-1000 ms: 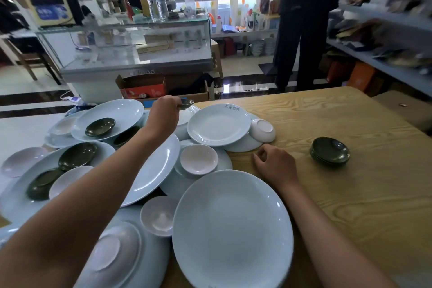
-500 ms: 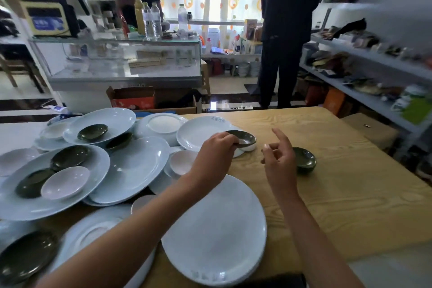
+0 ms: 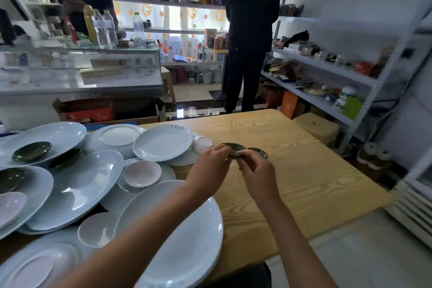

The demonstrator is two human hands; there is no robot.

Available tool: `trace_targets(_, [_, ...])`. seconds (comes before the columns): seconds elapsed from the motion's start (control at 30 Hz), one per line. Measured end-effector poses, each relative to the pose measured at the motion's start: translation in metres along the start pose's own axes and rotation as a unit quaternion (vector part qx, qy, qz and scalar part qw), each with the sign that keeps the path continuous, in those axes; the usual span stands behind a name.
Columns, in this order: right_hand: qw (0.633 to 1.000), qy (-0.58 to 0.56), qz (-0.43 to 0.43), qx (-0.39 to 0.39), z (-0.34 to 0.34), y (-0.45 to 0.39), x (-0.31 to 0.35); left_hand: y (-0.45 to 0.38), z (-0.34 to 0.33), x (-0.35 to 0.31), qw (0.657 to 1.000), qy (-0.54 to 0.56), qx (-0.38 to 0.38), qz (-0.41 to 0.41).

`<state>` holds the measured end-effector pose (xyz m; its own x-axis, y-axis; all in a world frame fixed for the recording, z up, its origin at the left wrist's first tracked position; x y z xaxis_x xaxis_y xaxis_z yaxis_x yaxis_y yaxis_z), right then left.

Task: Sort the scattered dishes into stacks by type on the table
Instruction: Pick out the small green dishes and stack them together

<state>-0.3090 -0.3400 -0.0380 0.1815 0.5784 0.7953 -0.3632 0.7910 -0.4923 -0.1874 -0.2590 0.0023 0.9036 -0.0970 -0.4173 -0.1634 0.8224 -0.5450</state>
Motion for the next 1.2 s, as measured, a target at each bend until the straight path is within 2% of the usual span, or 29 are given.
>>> trace_targets(0.2, [0.988, 0.049, -0.072, -0.131, 0.005, 0.003, -0.048, -0.002, -0.015, -0.007, 0.999, 0.007, 0.01, 0.037])
trace_targets(0.5, [0.977, 0.093, -0.094, -0.169, -0.006, 0.005, -0.067, -0.004, -0.028, -0.013, 0.996, -0.026, 0.07, 0.048])
trace_targets(0.8, [0.983, 0.144, -0.062, -0.095, -0.015, 0.012, -0.058, 0.0, -0.02, -0.002, 0.996, -0.041, 0.069, 0.044])
trace_targets(1.0, [0.986, 0.164, 0.038, -0.013, -0.039, 0.012, -0.026, 0.014, 0.005, 0.017, 0.995, -0.076, 0.037, 0.054])
trace_targets(1.2, [0.975, 0.147, 0.146, 0.075, -0.086, 0.006, 0.03, 0.036, 0.053, 0.05, 0.988, -0.09, -0.014, 0.128])
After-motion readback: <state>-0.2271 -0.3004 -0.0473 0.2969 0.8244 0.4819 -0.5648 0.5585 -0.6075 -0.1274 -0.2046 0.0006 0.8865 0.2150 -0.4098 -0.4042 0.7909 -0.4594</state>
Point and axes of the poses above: each hand's wrist, its own y-axis away from the middle knuckle, its own z-axis out of the back of the hand, x = y × z, the point moved 1 cm from there along -y, towards the middle knuckle
